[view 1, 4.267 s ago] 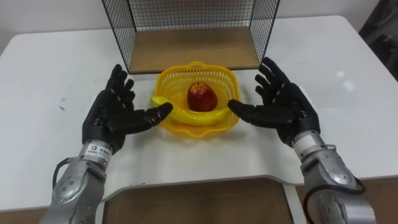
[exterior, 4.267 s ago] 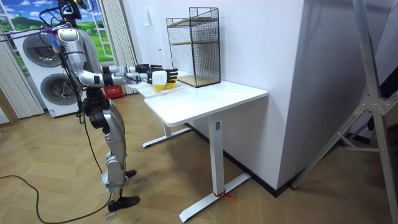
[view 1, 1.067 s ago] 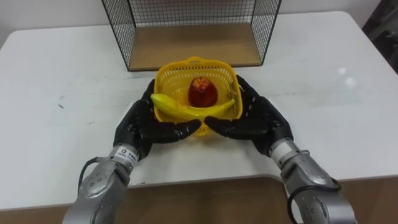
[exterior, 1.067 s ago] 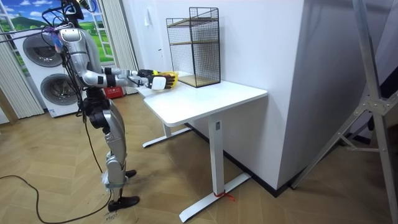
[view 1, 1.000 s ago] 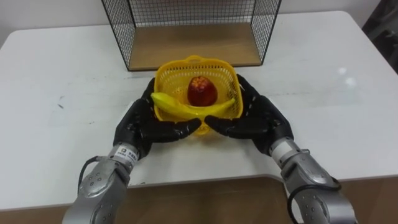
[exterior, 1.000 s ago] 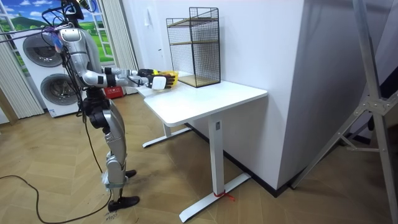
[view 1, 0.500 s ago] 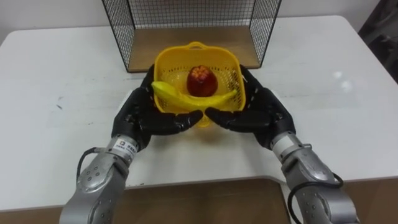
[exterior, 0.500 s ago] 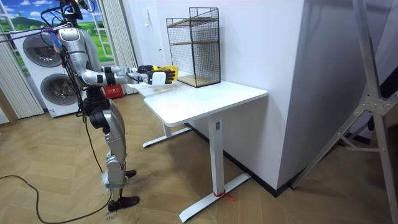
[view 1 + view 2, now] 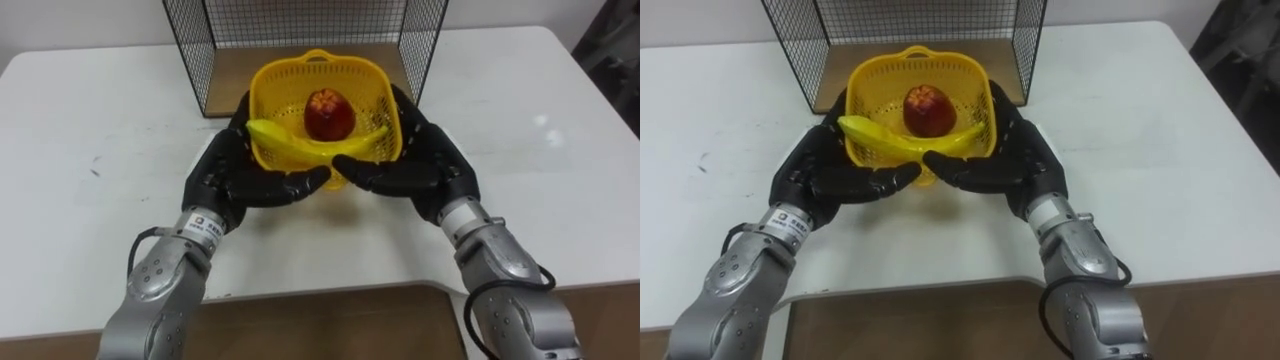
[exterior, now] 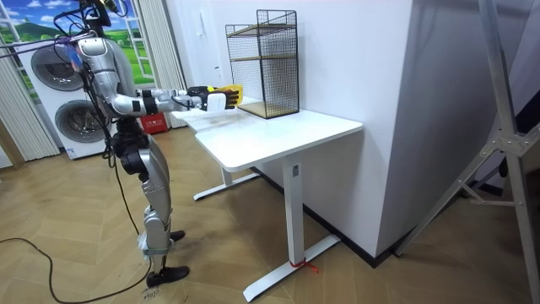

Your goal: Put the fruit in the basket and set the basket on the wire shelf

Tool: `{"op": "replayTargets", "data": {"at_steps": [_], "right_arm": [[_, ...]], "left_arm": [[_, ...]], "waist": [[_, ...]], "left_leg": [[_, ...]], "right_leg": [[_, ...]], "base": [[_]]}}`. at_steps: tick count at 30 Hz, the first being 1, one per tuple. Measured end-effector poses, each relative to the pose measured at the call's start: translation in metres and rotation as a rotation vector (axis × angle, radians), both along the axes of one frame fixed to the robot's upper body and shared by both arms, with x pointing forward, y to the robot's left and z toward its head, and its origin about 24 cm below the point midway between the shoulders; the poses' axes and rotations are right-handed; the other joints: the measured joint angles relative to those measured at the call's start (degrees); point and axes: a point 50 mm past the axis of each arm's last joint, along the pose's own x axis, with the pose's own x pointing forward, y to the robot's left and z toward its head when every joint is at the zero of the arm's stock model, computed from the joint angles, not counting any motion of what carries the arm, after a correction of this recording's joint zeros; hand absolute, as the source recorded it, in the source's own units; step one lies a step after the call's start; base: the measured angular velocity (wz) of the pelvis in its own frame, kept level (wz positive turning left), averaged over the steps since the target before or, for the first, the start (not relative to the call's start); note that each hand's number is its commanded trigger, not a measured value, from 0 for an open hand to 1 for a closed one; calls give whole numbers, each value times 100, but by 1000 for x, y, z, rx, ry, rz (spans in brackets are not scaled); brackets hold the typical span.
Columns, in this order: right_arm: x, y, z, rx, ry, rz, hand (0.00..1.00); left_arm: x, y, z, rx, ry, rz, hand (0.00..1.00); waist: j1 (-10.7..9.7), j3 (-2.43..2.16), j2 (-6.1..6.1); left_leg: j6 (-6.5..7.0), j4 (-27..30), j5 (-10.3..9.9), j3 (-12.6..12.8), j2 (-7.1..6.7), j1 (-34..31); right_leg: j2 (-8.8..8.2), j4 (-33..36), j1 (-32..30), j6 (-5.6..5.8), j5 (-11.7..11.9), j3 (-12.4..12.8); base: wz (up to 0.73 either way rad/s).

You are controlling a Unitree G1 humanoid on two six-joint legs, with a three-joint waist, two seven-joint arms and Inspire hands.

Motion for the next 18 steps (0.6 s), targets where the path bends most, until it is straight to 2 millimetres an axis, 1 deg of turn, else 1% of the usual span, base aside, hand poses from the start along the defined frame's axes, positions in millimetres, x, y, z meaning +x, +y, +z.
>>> {"op": "replayTargets", "data": {"at_steps": [11,14,15,16,17,18], "right_arm": [[0,-1,0,-4,-2,-2,0],[1,-1,1,-18,-5,-4,0],[0,-1,0,-29,-5,-4,0],[0,-1,0,-36,-5,-4,0],[0,-2,-1,-38,-4,-3,0],[-1,-1,-1,-38,-3,0,0]], "left_arm": [[0,-2,0,-3,1,-6,0],[0,-1,0,-4,1,-3,0],[0,-1,0,-4,2,-3,0],[0,-1,0,1,1,-2,0],[0,1,0,1,1,2,0],[0,1,0,2,0,1,0]], "waist": [[-37,8,23],[-37,23,-2],[-48,36,-22],[-56,59,-59],[-55,62,-64],[-48,67,-73]], "left_leg": [[0,7,0,-5,0,3],[0,36,0,-1,6,-6],[-1,124,-3,1,20,-45],[-7,299,-14,2,43,-135],[-23,432,-38,9,76,-199],[-42,725,-112,9,153,-341]], "right_leg": [[2,13,3,0,0,6],[2,65,-31,2,-3,19],[6,104,-44,2,-5,20],[12,136,-53,0,-6,14],[31,163,-68,0,-6,13],[82,277,-120,-49,-40,11]], "base": [[0],[0],[0],[0],[0],[-5]]}}
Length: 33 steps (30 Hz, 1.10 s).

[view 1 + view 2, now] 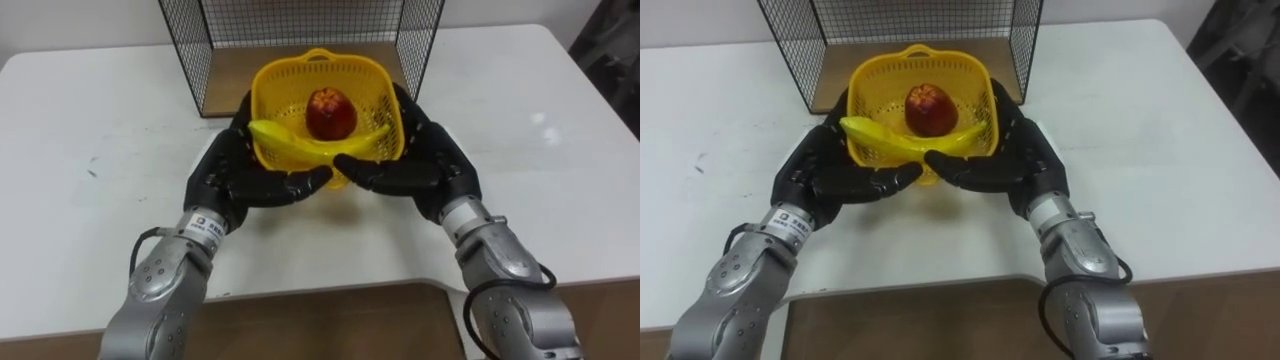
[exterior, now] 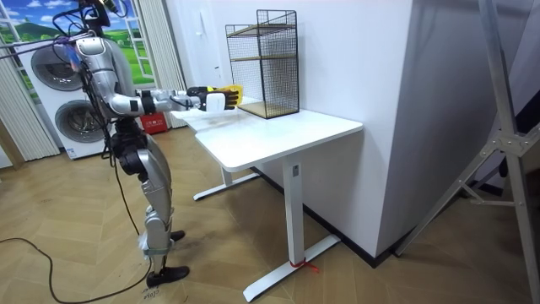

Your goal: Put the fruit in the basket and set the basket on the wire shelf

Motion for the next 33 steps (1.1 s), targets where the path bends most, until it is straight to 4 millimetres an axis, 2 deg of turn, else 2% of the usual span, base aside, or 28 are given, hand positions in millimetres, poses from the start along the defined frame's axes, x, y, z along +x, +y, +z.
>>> {"op": "replayTargets", "data": {"at_steps": [3,5,7,9,10,11,12,13,14,15,16,18,20,23,25,27,28,29,30,31,32,33], "right_arm": [[0,1,-2,32,10,6,0],[-1,1,-7,41,32,8,0],[-3,0,-12,41,49,5,0],[-3,-2,-12,32,50,2,0],[-3,-3,-11,28,49,1,0],[-3,-2,-12,31,49,6,0],[-4,-1,-12,34,53,7,0],[-3,-4,-12,21,50,4,0],[-3,-6,-11,14,49,2,0],[-3,-7,-11,13,48,2,0],[-3,-6,-11,13,48,3,0],[-3,-2,-11,23,47,7,0],[-3,-4,-11,16,46,5,0],[-3,-4,-11,18,47,4,0],[-3,-4,-11,21,48,0,0],[-3,-4,-10,17,43,-1,0],[-3,-3,-10,21,40,1,0],[-3,-3,-9,21,39,1,0],[-3,-2,-9,18,38,2,0],[-3,-1,-10,16,42,2,0],[-3,-1,-10,18,42,2,0],[-3,-1,-10,21,42,1,0]], "left_arm": [[0,1,-1,-2,4,-2,0],[0,2,-5,1,21,2,0],[-1,2,-10,1,40,4,0],[-1,2,-10,1,43,0,0],[-1,2,-10,0,39,-6,0],[-1,2,-10,2,38,-10,0],[-1,1,-11,1,41,-15,0],[-1,-1,-12,-6,46,-24,0],[-1,-2,-12,-18,46,-29,0],[-1,-2,-11,-26,44,-27,0],[-1,-2,-10,-29,36,-25,0],[0,2,-8,-28,24,-9,0],[0,0,-8,-32,23,-13,0],[0,0,-8,-31,25,-21,0],[-1,1,-9,-34,27,-22,0],[-1,1,-9,-32,27,-22,0],[-1,2,-8,-39,27,-20,0],[-1,2,-8,-39,26,-18,0],[-1,2,-8,-37,25,-18,0],[-1,3,-8,-31,24,-16,0],[-1,3,-8,-29,23,-17,0],[-1,2,-8,-28,23,-19,0]], "waist": [[112,14,-25],[120,15,-35],[144,20,-48],[153,10,-45],[146,-3,-49],[93,16,-48],[83,20,-53],[85,24,-71],[150,21,-69],[202,18,-65],[289,-7,-66],[207,-90,-136],[186,-98,-167],[169,-87,-263],[174,-78,-274],[178,-68,-293],[191,-65,-355],[199,-67,-367],[187,-58,-368],[166,-54,-369],[160,-52,-367],[181,-45,-360]], "left_leg": [[-44,795,-164,-3,224,-304],[-76,1198,-208,-90,294,-403],[-77,1475,-207,-173,331,-475],[-82,1504,-203,-174,357,-507],[-118,1579,-164,-165,384,-599],[-147,1978,-29,-182,409,-952],[-142,2039,-42,-168,351,-1103],[-86,1677,-57,-143,172,-1345],[-73,968,66,-75,15,-1486],[-23,587,244,-34,-15,-1539],[68,347,656,-45,-68,-1536],[185,335,808,-21,-115,-1522],[314,338,947,-21,-185,-1460],[408,393,799,57,-341,-1306],[441,554,573,146,-421,-1292],[523,666,408,179,-540,-1257],[577,711,288,250,-664,-1206],[626,738,217,285,-718,-1189],[660,825,125,335,-802,-1151],[701,926,26,348,-867,-1104],[722,961,-35,384,-868,-1067],[756,957,-124,431,-859,-953]], "right_leg": [[116,475,-199,-112,-176,-11],[164,677,-198,-200,-328,-31],[194,965,-310,-295,-540,-4],[223,1169,-438,-348,-682,66],[236,1256,-483,-431,-693,113],[259,1285,-489,-489,-674,155],[250,1292,-491,-538,-701,172],[240,1297,-516,-545,-715,248],[239,1325,-552,-517,-734,320],[248,1360,-585,-512,-755,336],[231,1494,-653,-456,-845,403],[200,1533,-701,-334,-910,371],[175,1516,-632,-324,-930,383],[-37,1529,-450,-253,-1091,412],[-150,1573,-370,-189,-1235,462],[-302,1682,-318,-110,-1373,480],[-452,1867,-319,-29,-1487,514],[-515,2050,-332,25,-1524,505],[-637,2646,-531,73,-1473,466],[-752,3211,-747,127,-1279,515],[-773,3458,-826,132,-1157,542],[-825,3776,-961,160,-883,523]], "base": [[-17],[-17],[0],[0],[16],[23],[29],[0],[-20],[-56],[-48],[-15],[0],[3],[0],[0],[0],[-3],[8],[16],[21],[13]]}}
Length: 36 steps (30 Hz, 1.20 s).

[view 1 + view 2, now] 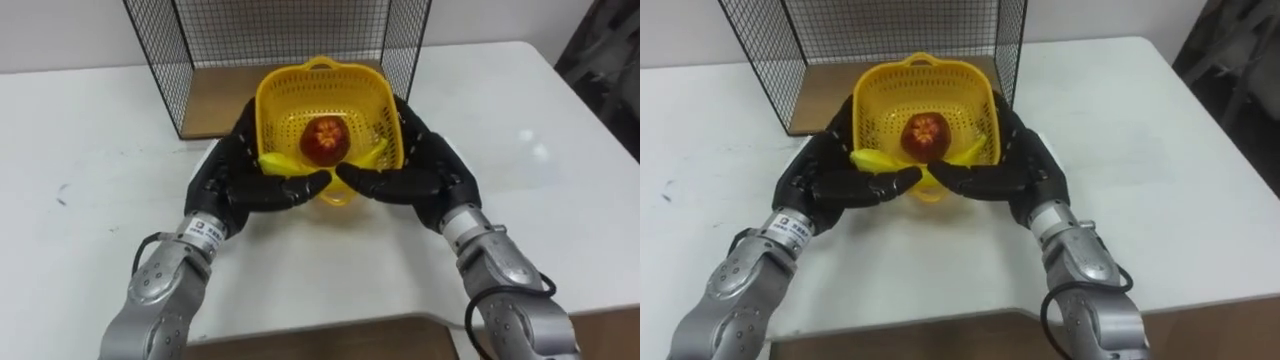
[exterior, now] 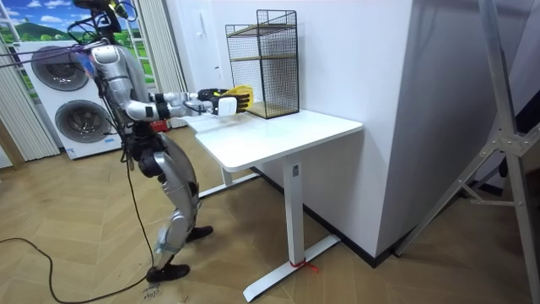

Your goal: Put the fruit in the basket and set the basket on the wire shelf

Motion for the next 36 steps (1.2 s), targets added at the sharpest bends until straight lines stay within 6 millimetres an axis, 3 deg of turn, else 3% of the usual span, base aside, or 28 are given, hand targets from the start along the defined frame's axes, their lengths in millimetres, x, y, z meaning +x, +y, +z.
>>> {"op": "replayTargets", "data": {"at_steps": [1,2,4,6,7,9,13,19,24,36], "right_arm": [[0,-3,1,1,-3,-9,0],[0,-3,1,2,-4,-10,0],[2,1,4,6,-23,4,0],[3,1,2,3,-14,5,0],[3,1,2,1,-14,5,0],[2,3,0,0,-9,14,0],[7,1,7,-2,-31,11,0],[17,1,20,-32,-83,20,0],[19,2,23,-41,-98,26,0],[20,1,27,-37,-110,22,0]], "left_arm": [[0,-2,1,-5,-3,-1,0],[0,-4,1,-7,-5,-8,0],[1,-2,5,-8,-29,21,0],[1,-1,5,-10,-29,23,0],[1,-1,5,-9,-31,24,0],[1,-1,5,-10,-33,25,0],[3,0,8,-8,-43,29,0],[5,2,14,-6,-66,37,0],[6,3,16,-6,-74,39,0],[10,2,17,-5,-45,38,0]], "waist": [[13,-1,17],[14,0,43],[62,47,207],[64,64,237],[20,60,231],[-39,39,259],[36,28,291],[3,14,365],[6,7,438],[-20,6,433]], "left_leg": [[16,-54,-60,-31,16,92],[19,-83,-75,-76,33,125],[-8,-137,-112,-332,187,180],[-34,-225,-105,-483,192,309],[-57,-275,-125,-498,169,369],[-112,-300,-191,-458,190,439],[-251,-458,-209,-484,393,501],[-372,-699,-173,-531,574,535],[-413,-880,-139,-556,582,706],[-433,-1097,-75,-581,569,991]], "right_leg": [[13,184,-80,6,286,-7],[41,218,-110,15,322,-9],[363,-315,-322,-77,-70,-77],[473,-1152,-450,-95,-111,-264],[515,-1787,-490,-184,20,-275],[588,-2069,-452,-326,545,-257],[767,-2411,-317,-502,656,-446],[992,-2871,-144,-593,837,-569],[1011,-2986,3,-604,867,-645],[1040,-3320,315,-601,870,-648]], "base": [[6],[-5],[-13],[-3],[10],[22],[1],[-1],[0],[1]]}}
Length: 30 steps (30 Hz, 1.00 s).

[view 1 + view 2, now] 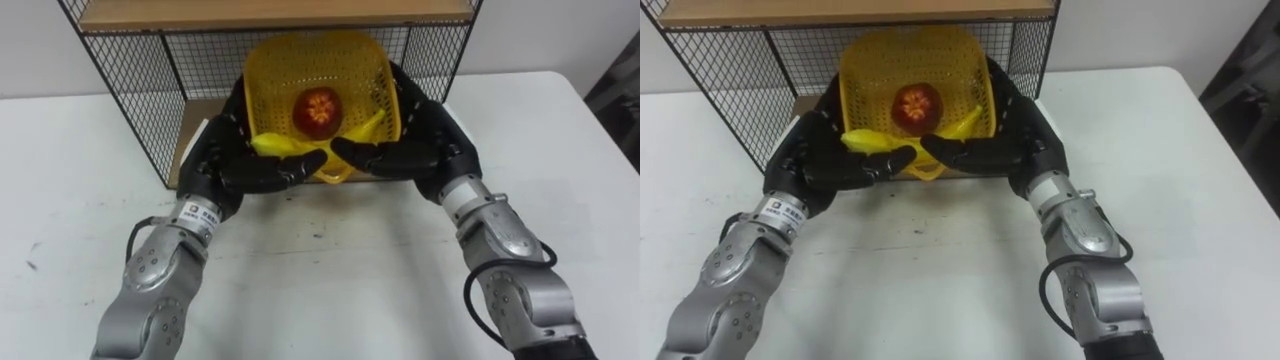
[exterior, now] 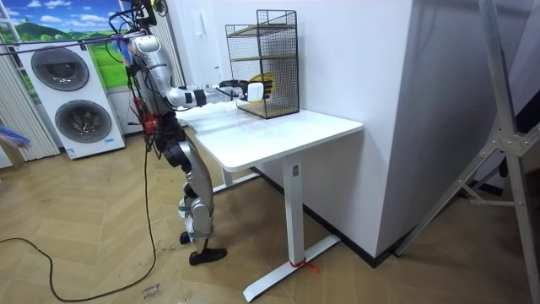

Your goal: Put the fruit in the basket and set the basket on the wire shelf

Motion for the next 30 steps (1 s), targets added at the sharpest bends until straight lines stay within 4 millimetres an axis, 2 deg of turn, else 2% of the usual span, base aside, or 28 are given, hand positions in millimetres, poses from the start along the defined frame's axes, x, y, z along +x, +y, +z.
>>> {"op": "replayTargets", "data": {"at_steps": [9,19,24,30], "right_arm": [[13,2,11,-7,-3,-32,0],[21,6,1,-13,96,-64,0],[26,6,0,-18,111,-72,0],[31,5,3,-23,112,-84,0]], "left_arm": [[18,-6,19,-6,-31,20,0],[24,-8,-5,15,127,24,0],[32,-11,-3,20,137,31,0],[33,-12,-3,47,141,30,0]], "waist": [[-21,0,2],[22,12,-40],[9,6,-90],[1,7,-93]], "left_leg": [[-4,-160,38,92,15,146],[-29,-380,148,193,2,287],[-28,-407,151,181,4,309],[-28,-447,157,176,9,311]], "right_leg": [[19,-33,71,-1,34,47],[2,-150,125,-23,49,5],[-5,-139,141,-26,57,-25],[-7,-146,144,-22,71,-59]], "base": [[-5],[-1],[0],[0]]}}
